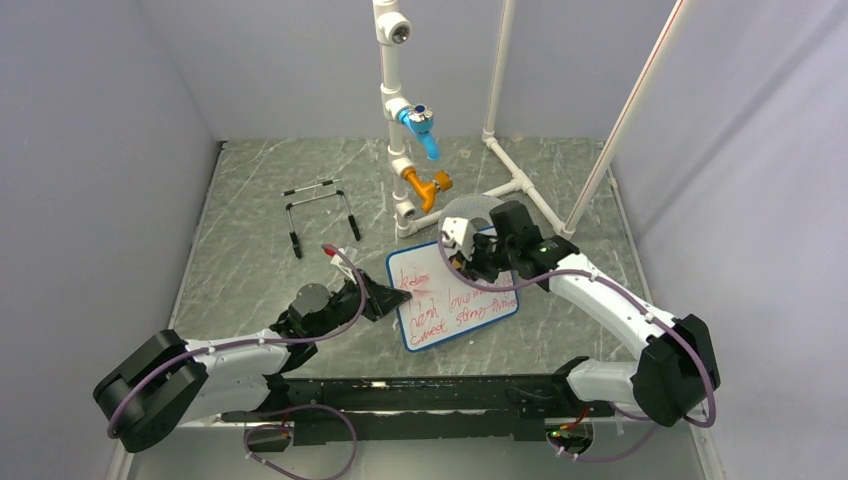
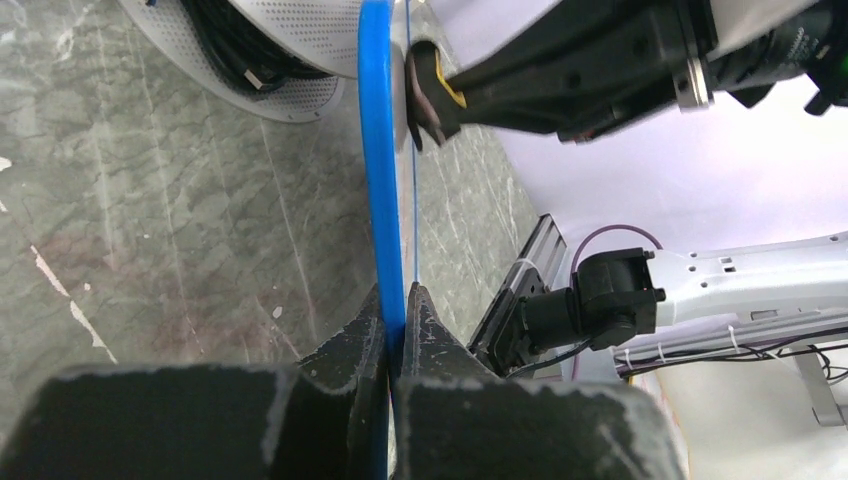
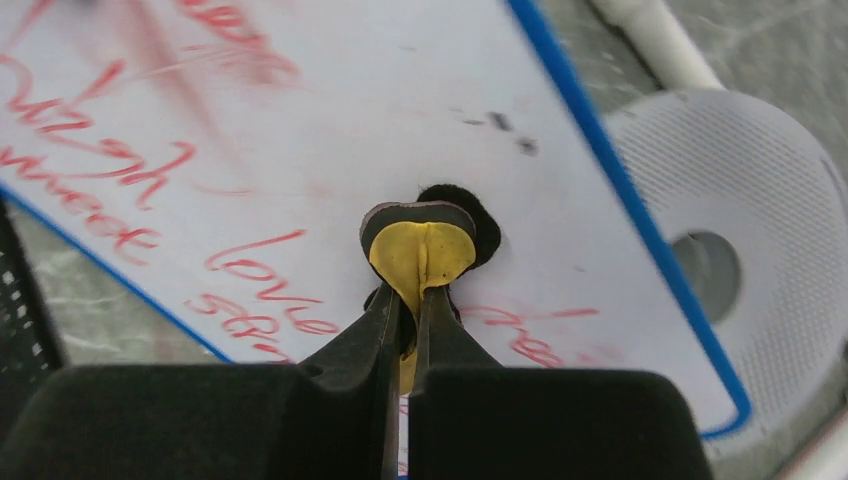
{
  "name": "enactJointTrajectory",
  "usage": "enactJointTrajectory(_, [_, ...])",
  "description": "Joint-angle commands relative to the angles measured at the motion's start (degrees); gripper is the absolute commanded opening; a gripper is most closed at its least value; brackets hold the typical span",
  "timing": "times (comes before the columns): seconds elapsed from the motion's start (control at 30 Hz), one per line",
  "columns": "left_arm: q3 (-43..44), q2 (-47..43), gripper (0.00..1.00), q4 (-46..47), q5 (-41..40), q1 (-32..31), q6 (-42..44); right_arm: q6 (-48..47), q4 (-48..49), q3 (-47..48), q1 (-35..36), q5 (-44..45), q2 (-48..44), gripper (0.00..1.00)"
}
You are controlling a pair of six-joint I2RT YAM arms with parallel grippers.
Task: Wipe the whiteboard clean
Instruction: Erase the whiteboard at the center of the board.
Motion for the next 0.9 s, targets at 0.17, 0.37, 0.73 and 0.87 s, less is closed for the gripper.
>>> enactJointTrajectory(0.17, [-1.2,-0.95,0.0,11.79,7.97,-0.69,2.76,5.67,4.05,-0.61,-3.32,2.36,-1.64,0.0])
enactJointTrajectory(0.37, [0.15,-0.38,0.0,11.33,8.99,-0.65,3.32,0.11,-0.84,-2.48,-2.59,-5.79,-2.81,0.0])
enactJointTrajectory(0.73, [0.63,-0.96,0.0,9.19,8.89,-0.71,4.29,5.88,5.5,-1.93,-3.35,5.47,-3.26,0.0])
enactJointTrajectory(0.87, [1.25,-1.44,0.0,7.43,9.15,-0.64,5.41,3.01,3.1,-3.42,-3.27,0.98,-3.45,0.0])
